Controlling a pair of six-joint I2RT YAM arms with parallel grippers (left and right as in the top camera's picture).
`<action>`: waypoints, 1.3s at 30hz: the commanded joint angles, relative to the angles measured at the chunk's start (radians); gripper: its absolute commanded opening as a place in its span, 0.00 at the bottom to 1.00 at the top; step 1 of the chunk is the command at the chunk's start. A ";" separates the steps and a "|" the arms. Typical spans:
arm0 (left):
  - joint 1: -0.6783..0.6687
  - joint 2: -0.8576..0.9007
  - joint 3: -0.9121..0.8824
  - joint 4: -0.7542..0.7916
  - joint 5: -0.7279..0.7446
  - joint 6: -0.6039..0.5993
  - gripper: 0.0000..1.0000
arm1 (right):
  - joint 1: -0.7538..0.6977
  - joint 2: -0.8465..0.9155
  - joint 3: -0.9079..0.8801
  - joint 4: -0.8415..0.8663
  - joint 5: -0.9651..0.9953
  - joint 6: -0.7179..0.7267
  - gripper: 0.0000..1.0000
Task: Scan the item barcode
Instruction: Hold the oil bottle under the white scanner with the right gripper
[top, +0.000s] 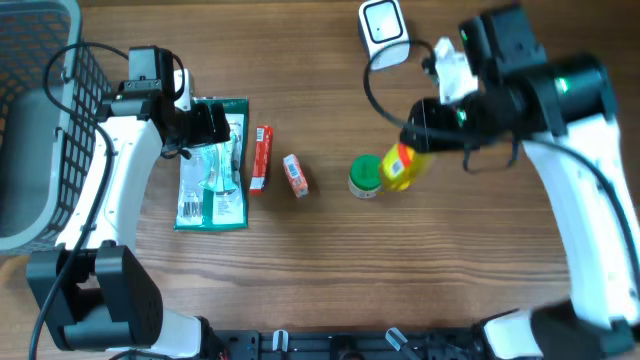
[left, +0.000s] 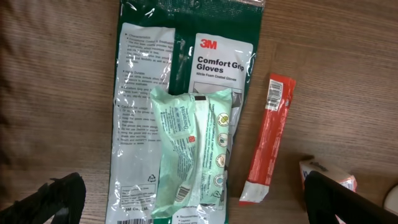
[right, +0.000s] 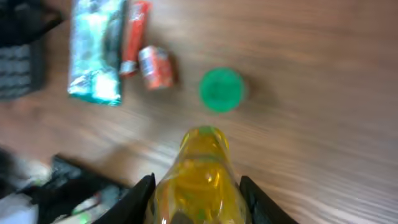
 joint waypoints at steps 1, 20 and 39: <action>0.005 -0.013 0.010 -0.001 -0.006 0.002 1.00 | 0.004 0.140 0.104 0.038 0.225 0.000 0.28; 0.005 -0.013 0.010 -0.001 -0.006 0.001 1.00 | 0.111 0.447 0.076 0.902 0.806 -0.735 0.22; 0.005 -0.013 0.010 -0.001 -0.006 0.002 1.00 | 0.111 0.740 0.075 1.417 0.967 -0.890 0.22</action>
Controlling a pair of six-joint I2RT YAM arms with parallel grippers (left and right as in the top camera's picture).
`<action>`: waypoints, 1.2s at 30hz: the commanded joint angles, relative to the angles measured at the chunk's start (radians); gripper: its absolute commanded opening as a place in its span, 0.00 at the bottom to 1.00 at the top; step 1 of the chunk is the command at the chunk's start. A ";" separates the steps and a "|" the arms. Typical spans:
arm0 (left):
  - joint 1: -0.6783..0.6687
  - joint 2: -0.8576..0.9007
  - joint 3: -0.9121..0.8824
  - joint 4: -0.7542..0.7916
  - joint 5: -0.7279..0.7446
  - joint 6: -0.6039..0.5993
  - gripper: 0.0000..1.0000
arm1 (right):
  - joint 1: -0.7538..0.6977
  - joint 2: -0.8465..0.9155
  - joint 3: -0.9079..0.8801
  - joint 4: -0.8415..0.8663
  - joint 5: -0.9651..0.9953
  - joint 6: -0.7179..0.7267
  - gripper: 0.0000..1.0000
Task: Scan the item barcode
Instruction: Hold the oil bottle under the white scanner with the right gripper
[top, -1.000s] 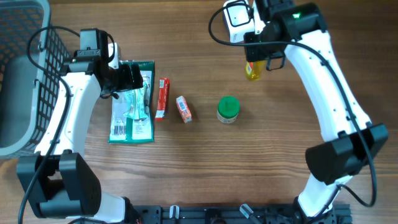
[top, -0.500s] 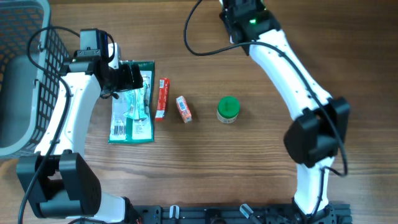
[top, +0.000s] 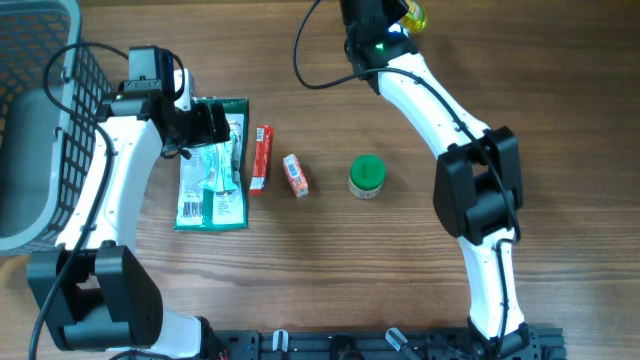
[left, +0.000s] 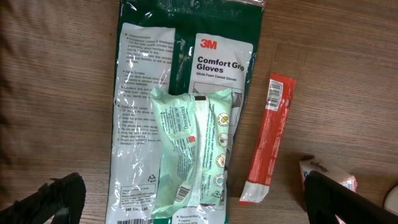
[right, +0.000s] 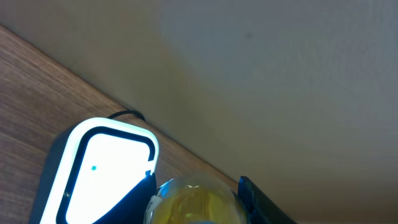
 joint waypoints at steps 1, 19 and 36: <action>0.005 -0.013 0.010 -0.001 -0.006 0.001 1.00 | -0.001 0.042 0.009 0.035 0.036 -0.021 0.22; 0.005 -0.013 0.010 -0.001 -0.006 0.001 1.00 | 0.001 0.112 0.008 0.217 -0.127 -0.047 0.28; 0.005 -0.013 0.010 -0.001 -0.006 0.001 1.00 | -0.066 -0.230 -0.001 -0.241 -0.096 0.391 0.30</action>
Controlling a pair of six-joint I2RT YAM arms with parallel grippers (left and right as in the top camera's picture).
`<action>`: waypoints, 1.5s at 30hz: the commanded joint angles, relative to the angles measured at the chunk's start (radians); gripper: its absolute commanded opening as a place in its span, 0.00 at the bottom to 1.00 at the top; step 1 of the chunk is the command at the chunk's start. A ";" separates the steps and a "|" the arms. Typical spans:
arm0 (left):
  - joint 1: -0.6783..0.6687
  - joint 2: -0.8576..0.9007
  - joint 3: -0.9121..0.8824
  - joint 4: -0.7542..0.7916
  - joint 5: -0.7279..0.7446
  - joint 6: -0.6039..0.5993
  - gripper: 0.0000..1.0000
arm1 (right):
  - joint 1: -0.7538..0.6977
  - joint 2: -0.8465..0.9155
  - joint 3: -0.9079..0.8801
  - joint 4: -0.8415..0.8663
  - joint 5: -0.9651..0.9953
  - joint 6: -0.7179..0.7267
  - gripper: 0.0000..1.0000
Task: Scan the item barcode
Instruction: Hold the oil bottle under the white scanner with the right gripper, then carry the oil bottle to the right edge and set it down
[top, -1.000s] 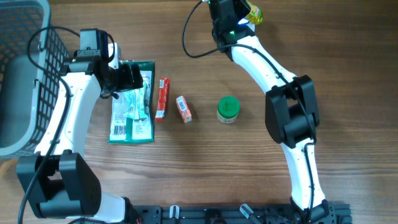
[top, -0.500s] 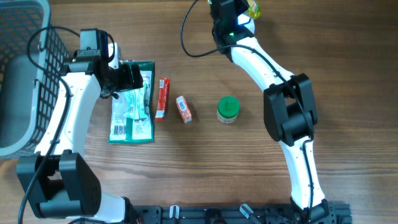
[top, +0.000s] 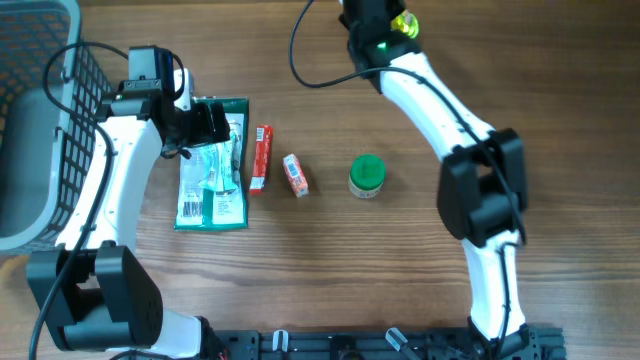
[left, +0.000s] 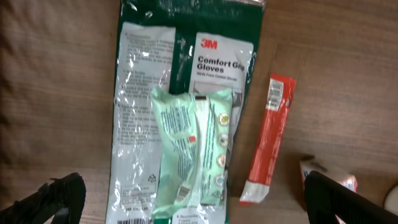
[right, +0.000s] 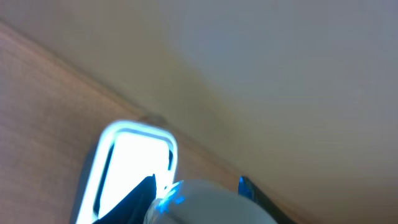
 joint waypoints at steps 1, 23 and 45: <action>0.005 -0.013 0.010 0.002 -0.007 0.001 1.00 | -0.080 -0.178 0.006 -0.198 0.002 0.332 0.30; 0.005 -0.013 0.010 0.002 -0.007 0.002 1.00 | -0.724 -0.298 -0.002 -0.882 -0.642 0.662 0.26; 0.005 -0.013 0.010 0.002 -0.007 0.001 1.00 | -0.724 -1.162 -1.504 0.465 -0.206 0.689 0.23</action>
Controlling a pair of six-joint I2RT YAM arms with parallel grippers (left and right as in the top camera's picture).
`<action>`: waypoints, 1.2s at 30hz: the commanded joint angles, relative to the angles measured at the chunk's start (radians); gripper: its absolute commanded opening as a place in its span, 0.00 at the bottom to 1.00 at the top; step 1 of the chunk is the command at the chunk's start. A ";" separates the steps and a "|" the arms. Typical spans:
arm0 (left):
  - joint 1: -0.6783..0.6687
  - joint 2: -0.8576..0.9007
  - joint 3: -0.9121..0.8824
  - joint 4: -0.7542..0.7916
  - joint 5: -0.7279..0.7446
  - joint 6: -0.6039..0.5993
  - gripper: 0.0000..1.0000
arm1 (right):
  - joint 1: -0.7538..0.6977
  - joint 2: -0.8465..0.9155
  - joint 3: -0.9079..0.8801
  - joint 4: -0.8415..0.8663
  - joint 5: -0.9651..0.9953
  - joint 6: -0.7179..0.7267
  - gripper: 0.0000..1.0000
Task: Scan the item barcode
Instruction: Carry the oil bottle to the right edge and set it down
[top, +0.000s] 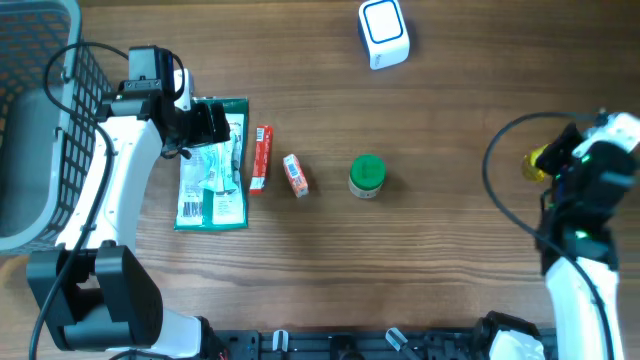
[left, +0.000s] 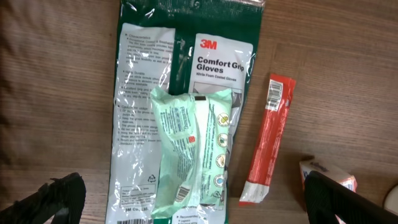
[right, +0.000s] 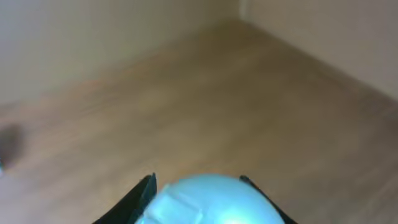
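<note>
The white barcode scanner (top: 383, 33) stands at the back of the table, its lit face up. My right gripper (top: 552, 165) is near the table's right edge, shut on the yellow bottle (top: 534, 163). In the right wrist view the bottle (right: 208, 200) looks pale blue and fills the gap between the black fingers (right: 138, 194). My left gripper (top: 205, 125) hangs open over the green 3M gloves pack (left: 186, 118), its fingertips (left: 53, 200) wide apart with nothing between them.
A pale green wipes pack (left: 191, 146) lies on the gloves pack. To its right come a red stick packet (top: 261, 157), a small orange box (top: 295, 175) and a green-capped jar (top: 366, 176). A grey wire basket (top: 30, 120) stands at the far left.
My right gripper, still holding the yellow bottle, has gone from beside the scanner at the back to the table's right edge. The left arm has not moved.
The right gripper first held the yellow bottle over the table beside the green-capped jar. It then held the bottle against the scanner at two moments. Now the bottle is at the right edge, far from the scanner. The left gripper stayed open over the gloves pack throughout.
</note>
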 joint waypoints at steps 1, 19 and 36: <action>0.005 -0.013 0.010 -0.001 -0.006 0.001 1.00 | 0.002 0.121 -0.063 0.161 0.126 -0.012 0.24; 0.005 -0.013 0.010 -0.001 -0.006 0.001 1.00 | 0.002 0.164 -0.046 0.218 0.059 -0.011 1.00; 0.005 -0.013 0.010 -0.001 -0.006 0.002 1.00 | 0.277 -0.035 0.359 -0.671 -0.385 0.089 1.00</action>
